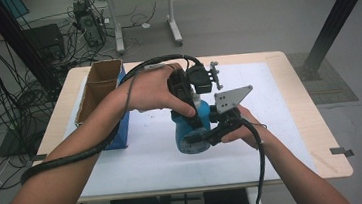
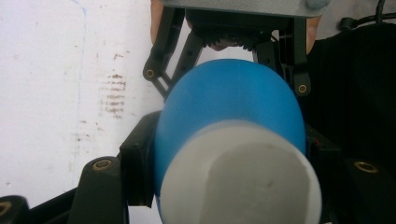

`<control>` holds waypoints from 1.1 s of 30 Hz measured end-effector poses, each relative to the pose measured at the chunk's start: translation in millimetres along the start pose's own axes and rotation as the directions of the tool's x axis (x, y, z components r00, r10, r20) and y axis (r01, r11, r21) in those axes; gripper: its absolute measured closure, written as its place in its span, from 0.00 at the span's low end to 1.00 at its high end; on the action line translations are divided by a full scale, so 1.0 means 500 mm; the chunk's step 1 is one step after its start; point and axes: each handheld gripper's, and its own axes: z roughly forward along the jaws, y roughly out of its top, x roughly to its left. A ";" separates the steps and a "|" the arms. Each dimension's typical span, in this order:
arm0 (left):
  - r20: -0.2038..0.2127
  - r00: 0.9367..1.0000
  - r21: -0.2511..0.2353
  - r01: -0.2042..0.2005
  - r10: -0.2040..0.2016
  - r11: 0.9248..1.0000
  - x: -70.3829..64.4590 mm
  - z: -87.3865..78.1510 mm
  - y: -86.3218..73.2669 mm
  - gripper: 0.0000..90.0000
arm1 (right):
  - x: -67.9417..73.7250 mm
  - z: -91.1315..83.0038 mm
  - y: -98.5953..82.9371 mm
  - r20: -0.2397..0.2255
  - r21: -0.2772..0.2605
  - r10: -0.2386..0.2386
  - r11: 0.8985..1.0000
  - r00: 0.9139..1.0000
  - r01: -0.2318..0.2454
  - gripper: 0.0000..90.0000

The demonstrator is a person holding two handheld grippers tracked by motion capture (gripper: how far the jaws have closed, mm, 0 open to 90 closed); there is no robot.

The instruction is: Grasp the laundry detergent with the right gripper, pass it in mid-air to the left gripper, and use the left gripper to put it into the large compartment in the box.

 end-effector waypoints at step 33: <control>-0.038 0.999 0.008 0.017 -0.017 1.000 -0.002 -0.009 -0.002 0.42 | 0.005 0.007 -0.003 0.070 0.015 0.022 1.000 0.997 -0.023 0.06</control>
